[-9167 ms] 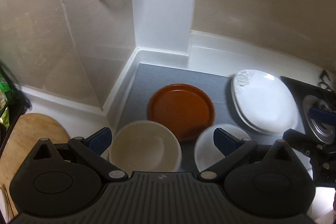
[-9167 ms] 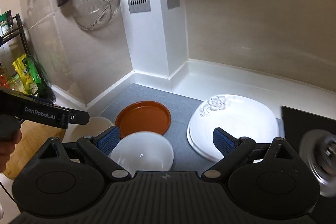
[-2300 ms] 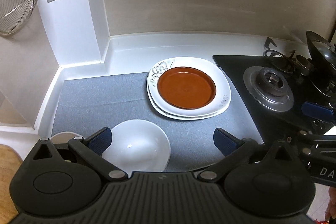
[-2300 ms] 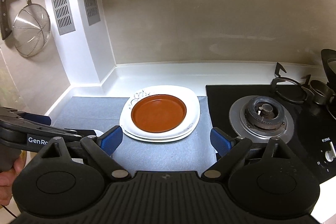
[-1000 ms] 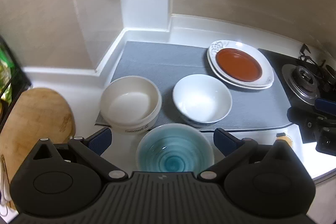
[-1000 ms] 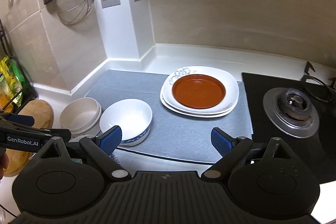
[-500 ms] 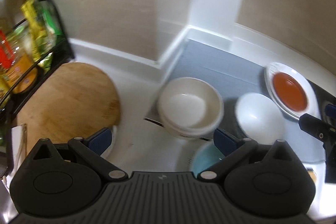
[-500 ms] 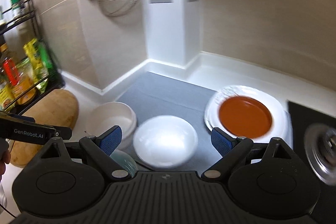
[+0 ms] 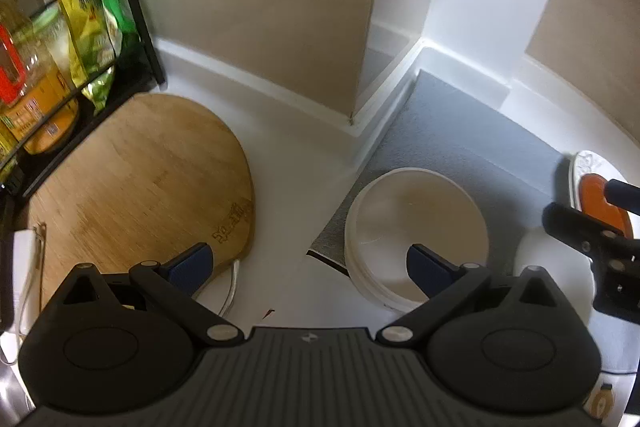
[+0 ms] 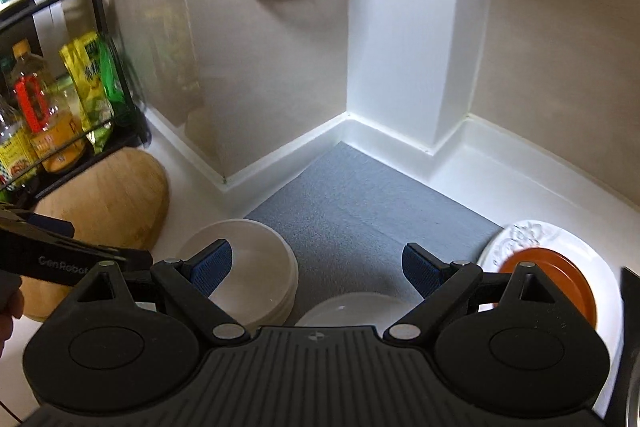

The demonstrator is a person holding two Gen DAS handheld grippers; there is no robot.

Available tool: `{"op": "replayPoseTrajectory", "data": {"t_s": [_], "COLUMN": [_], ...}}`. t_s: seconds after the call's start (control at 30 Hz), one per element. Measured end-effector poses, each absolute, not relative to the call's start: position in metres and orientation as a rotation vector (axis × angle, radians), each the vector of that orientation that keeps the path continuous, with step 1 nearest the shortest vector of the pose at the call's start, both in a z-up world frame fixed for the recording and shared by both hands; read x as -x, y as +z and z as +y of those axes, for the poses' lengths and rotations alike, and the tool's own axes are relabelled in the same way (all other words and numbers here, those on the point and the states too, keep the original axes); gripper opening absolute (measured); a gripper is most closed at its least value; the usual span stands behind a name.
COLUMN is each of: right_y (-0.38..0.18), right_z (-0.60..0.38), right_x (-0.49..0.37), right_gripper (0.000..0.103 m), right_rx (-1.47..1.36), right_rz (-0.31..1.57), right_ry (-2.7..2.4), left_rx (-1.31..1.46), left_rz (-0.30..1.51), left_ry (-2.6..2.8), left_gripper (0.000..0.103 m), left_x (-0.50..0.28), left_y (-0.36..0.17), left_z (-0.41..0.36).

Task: Organize plates and bowls
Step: 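Close the left tool on the white Delicious bowl rim while the right tool grips it too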

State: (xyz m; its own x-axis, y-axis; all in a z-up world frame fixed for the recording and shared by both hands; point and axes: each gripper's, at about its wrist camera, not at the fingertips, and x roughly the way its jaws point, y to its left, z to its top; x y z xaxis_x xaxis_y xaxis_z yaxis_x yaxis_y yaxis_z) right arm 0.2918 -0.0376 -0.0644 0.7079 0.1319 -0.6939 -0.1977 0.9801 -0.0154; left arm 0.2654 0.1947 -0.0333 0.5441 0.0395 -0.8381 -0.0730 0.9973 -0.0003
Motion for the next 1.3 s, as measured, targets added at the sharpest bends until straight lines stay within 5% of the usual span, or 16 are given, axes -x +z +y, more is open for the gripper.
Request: {"op": "replayPoseTrajectory", "data": {"t_s": [1.1, 1.2, 1.3], "right_y": [-0.149, -0.152, -0.152], "right_z": [-0.011, -0.014, -0.016], "right_x": [-0.401, -0.404, -0.405], "right_gripper": [0.093, 0.088, 0.072], "right_rx": [0.277, 0.264, 0.24], "right_rz": [1.097, 1.107, 1.118], "right_ry": [0.277, 0.278, 0.283], "left_rx": [0.051, 0.056, 0.034], "left_rz": [1.25, 1.233, 1.201], "left_ry": [0.125, 0.121, 0.138], "left_gripper": [0.103, 0.102, 0.085], "left_x": [-0.33, -0.331, -0.328], "left_y": [-0.118, -0.116, -0.107], "left_z": [0.195, 0.195, 0.194]}}
